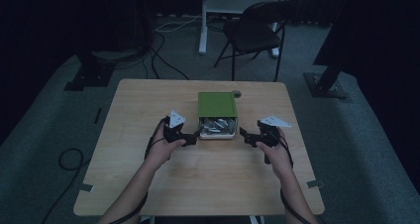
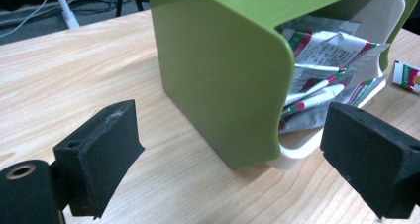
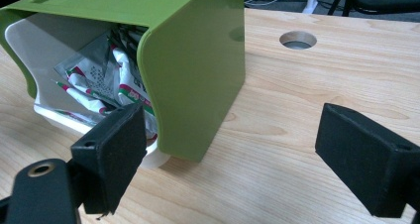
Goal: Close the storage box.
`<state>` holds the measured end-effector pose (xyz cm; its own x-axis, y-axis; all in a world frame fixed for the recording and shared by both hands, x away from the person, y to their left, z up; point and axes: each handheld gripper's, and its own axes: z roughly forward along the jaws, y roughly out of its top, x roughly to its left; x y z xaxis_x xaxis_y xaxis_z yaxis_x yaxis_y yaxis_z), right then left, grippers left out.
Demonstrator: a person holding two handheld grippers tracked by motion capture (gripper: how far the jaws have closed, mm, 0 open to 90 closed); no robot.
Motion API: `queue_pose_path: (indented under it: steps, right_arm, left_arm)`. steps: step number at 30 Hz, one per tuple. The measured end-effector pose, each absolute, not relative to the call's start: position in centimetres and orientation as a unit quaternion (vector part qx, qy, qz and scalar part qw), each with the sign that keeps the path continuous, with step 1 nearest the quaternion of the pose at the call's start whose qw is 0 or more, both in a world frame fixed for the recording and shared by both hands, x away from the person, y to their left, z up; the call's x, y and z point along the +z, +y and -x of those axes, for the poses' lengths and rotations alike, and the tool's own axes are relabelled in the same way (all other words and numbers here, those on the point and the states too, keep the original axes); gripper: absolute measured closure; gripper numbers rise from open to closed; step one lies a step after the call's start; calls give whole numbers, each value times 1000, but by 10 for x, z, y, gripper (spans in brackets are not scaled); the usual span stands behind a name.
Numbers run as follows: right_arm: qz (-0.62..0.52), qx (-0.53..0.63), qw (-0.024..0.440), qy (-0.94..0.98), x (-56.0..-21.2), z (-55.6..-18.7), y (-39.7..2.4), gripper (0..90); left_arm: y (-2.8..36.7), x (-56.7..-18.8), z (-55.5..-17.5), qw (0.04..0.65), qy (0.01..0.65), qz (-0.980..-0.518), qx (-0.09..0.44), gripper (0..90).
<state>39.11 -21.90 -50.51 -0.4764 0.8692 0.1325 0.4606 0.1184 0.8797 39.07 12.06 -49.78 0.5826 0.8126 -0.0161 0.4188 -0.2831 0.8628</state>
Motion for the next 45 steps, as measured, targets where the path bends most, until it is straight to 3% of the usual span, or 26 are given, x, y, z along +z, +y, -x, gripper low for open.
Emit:
queue_pose_path:
  steps: [45]
  right_arm:
    - [-508, 447, 248, 694, -523, -337, -284, 123]
  left_arm:
    - [177, -513, -348, 422, 450, -751, 236, 89]
